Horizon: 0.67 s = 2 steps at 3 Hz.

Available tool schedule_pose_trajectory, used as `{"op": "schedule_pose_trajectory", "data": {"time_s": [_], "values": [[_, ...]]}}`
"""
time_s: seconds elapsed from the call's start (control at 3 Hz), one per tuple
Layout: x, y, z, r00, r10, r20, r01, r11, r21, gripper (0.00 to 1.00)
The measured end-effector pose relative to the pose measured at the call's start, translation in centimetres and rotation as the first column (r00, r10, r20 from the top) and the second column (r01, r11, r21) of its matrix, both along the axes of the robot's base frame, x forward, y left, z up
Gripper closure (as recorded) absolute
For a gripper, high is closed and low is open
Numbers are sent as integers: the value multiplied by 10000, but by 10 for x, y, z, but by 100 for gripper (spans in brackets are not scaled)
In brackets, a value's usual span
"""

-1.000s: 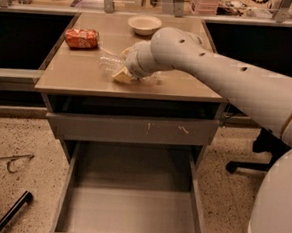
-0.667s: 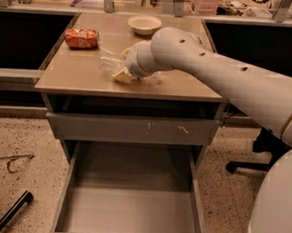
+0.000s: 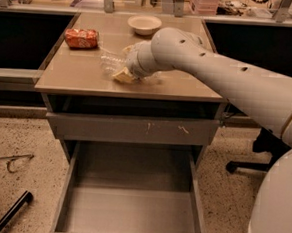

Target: Pick water bottle from middle drawer and place on counter

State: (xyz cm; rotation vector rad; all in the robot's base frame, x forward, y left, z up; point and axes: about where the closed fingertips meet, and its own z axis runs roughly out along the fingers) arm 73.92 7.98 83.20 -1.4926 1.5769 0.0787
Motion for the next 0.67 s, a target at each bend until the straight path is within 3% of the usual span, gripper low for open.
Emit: {"op": "schedule_pose_trajectory", "data": {"time_s": [0.33, 0.67], "values": [[0, 0, 0, 10000, 1, -1, -1, 10000, 0, 0], [0, 0, 0, 10000, 1, -1, -1, 10000, 0, 0]]}}
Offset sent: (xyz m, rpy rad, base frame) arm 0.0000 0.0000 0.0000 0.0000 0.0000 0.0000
